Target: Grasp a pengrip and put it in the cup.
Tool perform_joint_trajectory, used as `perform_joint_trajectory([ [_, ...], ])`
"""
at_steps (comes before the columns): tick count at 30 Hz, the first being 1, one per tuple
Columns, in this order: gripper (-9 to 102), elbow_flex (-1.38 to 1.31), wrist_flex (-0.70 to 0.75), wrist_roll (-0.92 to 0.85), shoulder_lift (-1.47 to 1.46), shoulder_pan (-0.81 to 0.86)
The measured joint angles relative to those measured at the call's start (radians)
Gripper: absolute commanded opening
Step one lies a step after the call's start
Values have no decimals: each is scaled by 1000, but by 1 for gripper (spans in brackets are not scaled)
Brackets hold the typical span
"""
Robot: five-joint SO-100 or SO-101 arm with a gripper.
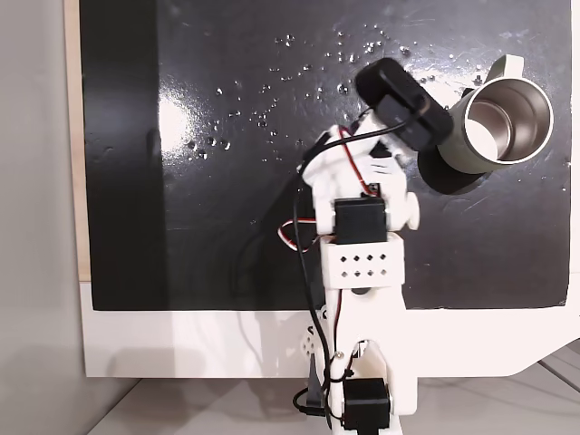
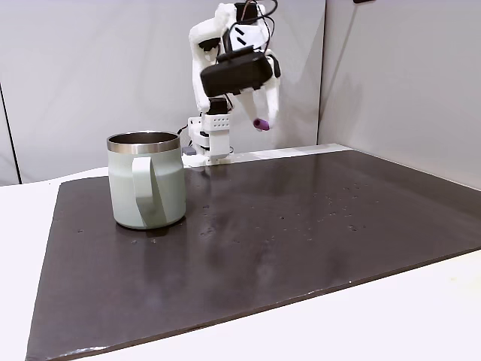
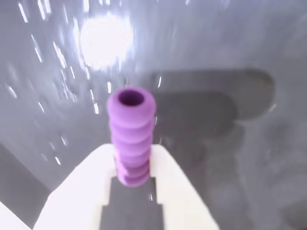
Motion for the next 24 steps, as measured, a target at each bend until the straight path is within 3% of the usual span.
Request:
perform_joint_trajectory([
  [15, 0, -55, 291, -308, 325, 282],
  [20, 0, -57, 279, -367, 394, 413],
  [24, 0, -57, 175, -371, 360, 491],
])
